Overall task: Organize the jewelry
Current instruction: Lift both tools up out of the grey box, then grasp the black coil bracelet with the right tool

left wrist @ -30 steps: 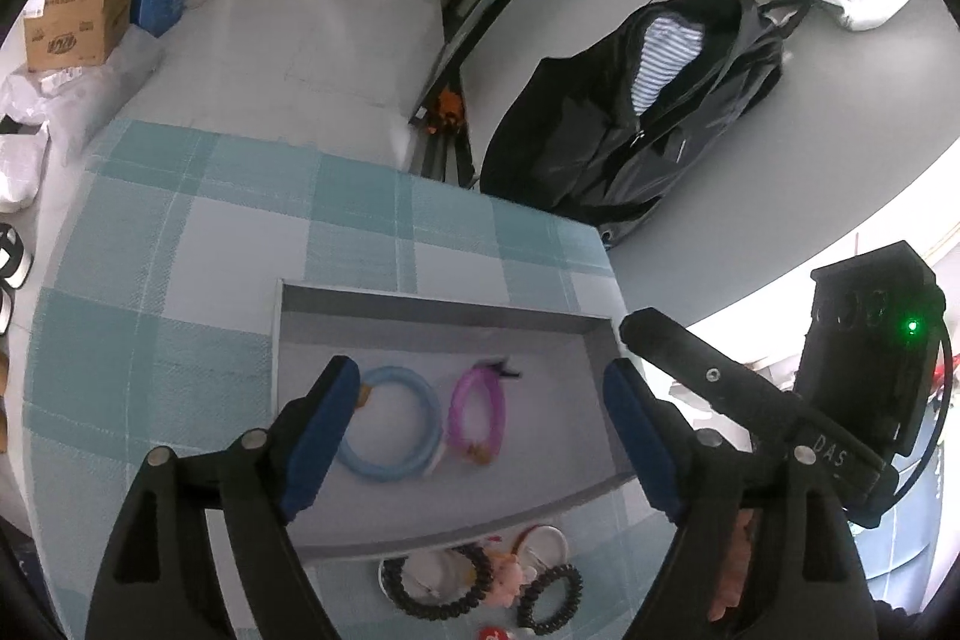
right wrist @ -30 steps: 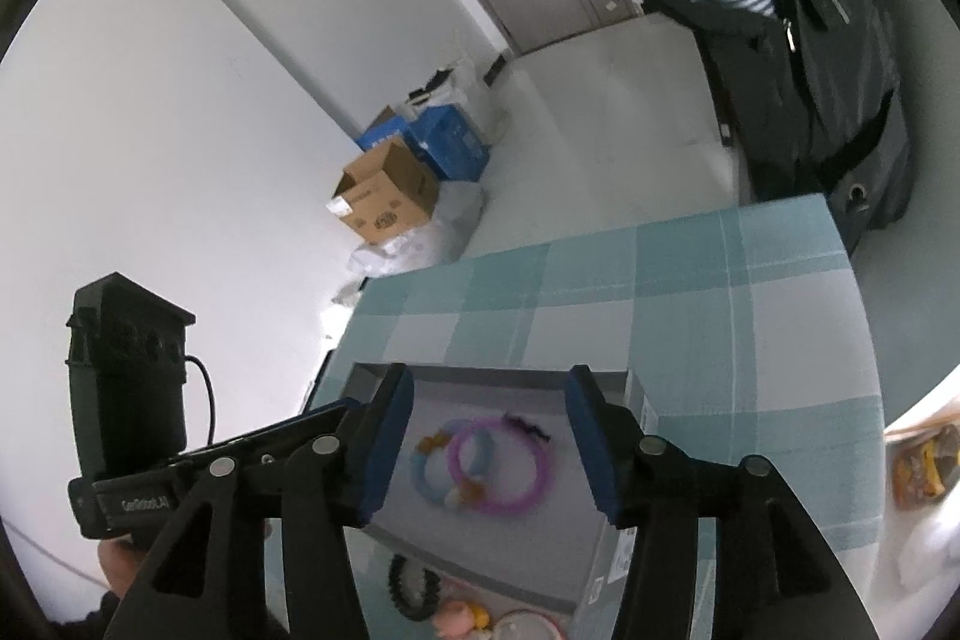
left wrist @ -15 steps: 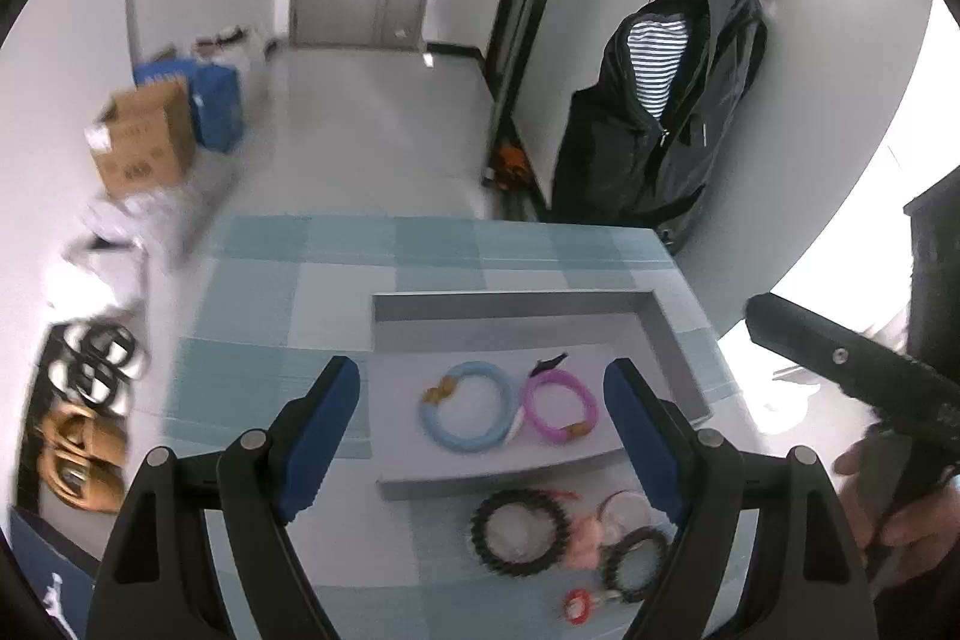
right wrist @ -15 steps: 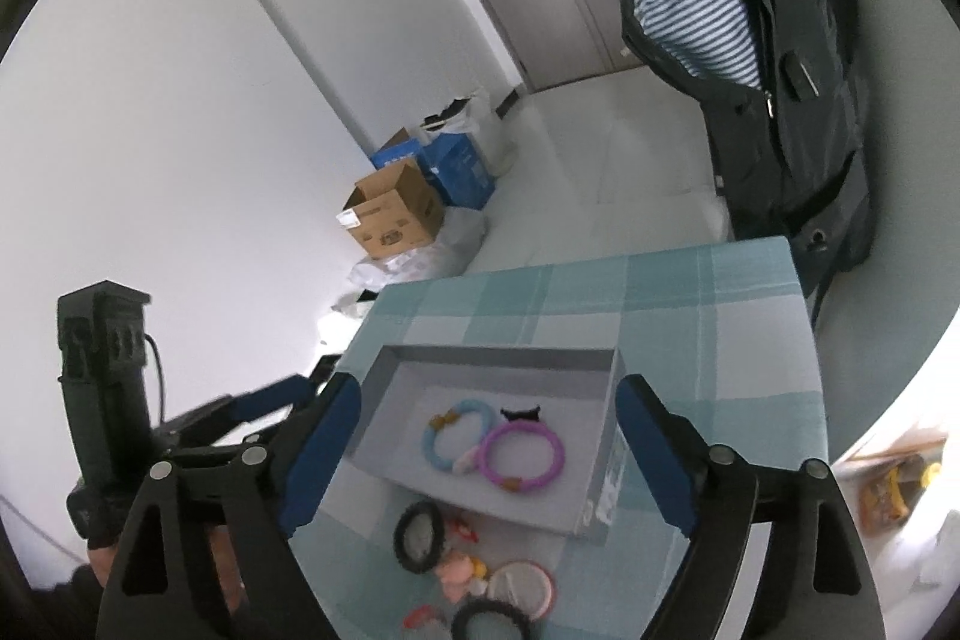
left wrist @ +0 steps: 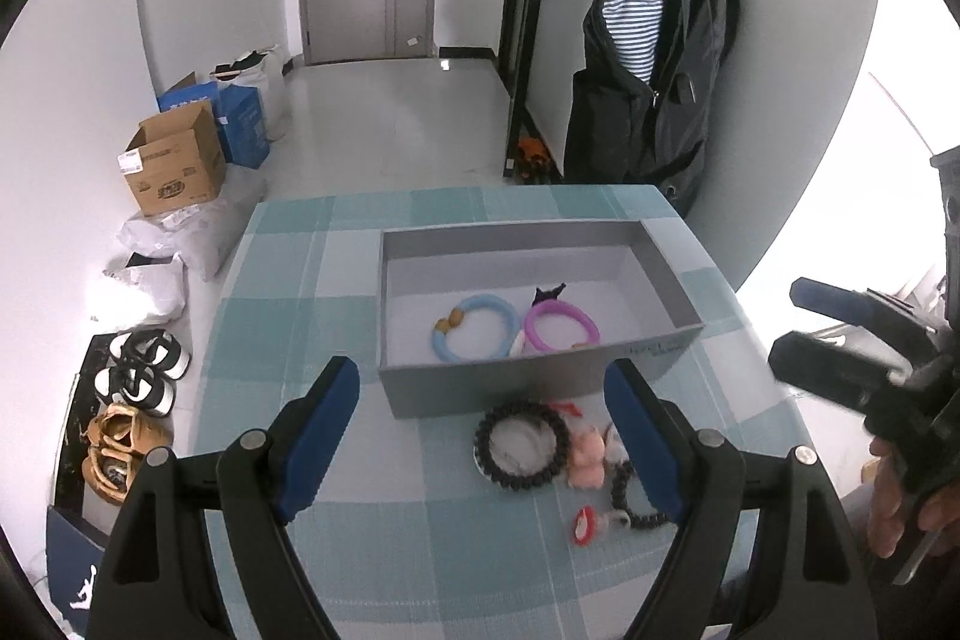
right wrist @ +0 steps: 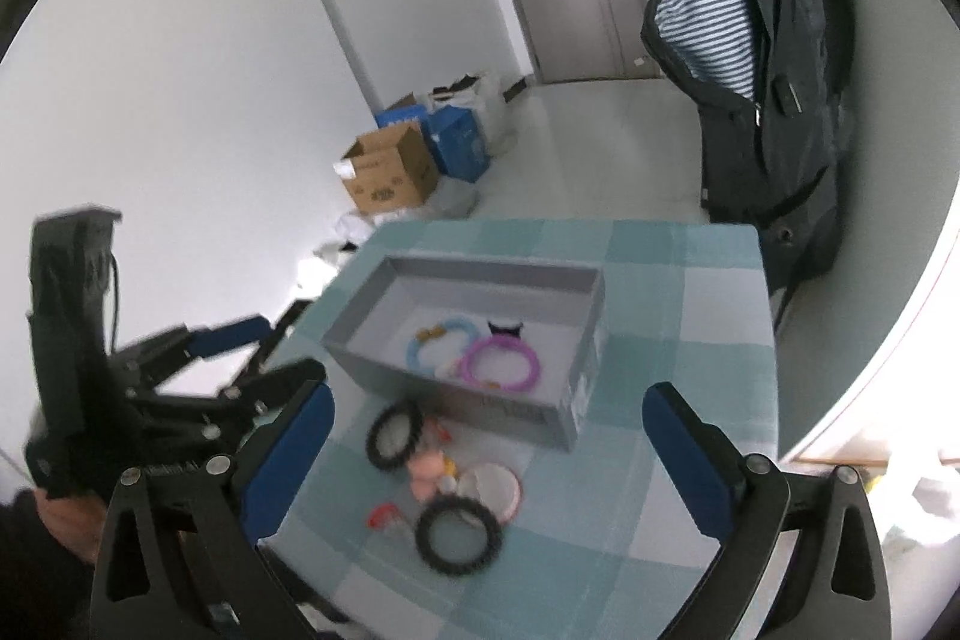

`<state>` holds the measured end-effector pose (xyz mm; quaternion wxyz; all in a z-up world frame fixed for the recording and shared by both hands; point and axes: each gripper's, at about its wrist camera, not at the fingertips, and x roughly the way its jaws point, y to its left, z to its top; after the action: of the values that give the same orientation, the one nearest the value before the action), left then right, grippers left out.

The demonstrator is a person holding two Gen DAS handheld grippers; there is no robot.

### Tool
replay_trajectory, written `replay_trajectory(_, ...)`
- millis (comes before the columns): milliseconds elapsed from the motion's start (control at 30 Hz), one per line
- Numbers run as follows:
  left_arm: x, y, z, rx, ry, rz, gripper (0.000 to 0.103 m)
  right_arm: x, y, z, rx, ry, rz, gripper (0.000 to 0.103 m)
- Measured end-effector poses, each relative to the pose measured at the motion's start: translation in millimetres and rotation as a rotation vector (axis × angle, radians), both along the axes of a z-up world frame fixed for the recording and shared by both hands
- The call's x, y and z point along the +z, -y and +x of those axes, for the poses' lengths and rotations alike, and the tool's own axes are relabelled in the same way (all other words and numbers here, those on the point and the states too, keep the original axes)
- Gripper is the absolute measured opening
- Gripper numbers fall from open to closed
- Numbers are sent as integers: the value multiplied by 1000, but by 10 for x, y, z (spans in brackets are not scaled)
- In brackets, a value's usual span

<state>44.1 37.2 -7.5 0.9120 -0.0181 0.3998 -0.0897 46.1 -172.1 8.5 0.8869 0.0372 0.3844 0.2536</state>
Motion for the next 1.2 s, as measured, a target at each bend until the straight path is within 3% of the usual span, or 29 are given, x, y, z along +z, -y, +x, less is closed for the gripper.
replay_trajectory(133, -93, -8, -111, 1, -32, -32, 83, -159, 2, -94, 21, -37, -51, 103)
replay_trajectory(300, -277, -4, -249, -2, -71, 3, 85, -395, -30, -254, 67, -75, -129, 103)
replay_trajectory(400, -389, -52, -296, -11, -125, -33, 86, -496, -61, -341, 91, -84, -164, 103)
replay_trajectory(600, -414, 18, -354, -24, -153, -35, 87, -586, -181, -424, 127, -78, -224, 101)
replay_trajectory(633, -411, 19, -341, -20, -160, -35, 87, -593, -206, -425, 133, -76, -231, 100)
replay_trajectory(700, -408, 0, -324, -23, -160, -56, 87, -639, -260, -407, 149, -89, -240, 86)
replay_trajectory(767, -372, -33, -323, -19, -147, -72, 87, -712, -310, -377, 155, -110, -271, 79)
replay_trajectory(1067, -402, -35, -348, -37, -160, -72, 88, -842, -500, -354, 187, -89, -363, 78)
replay_trajectory(1200, -398, 1, -355, -44, -155, -42, 88, -858, -592, -359, 198, -61, -411, 69)
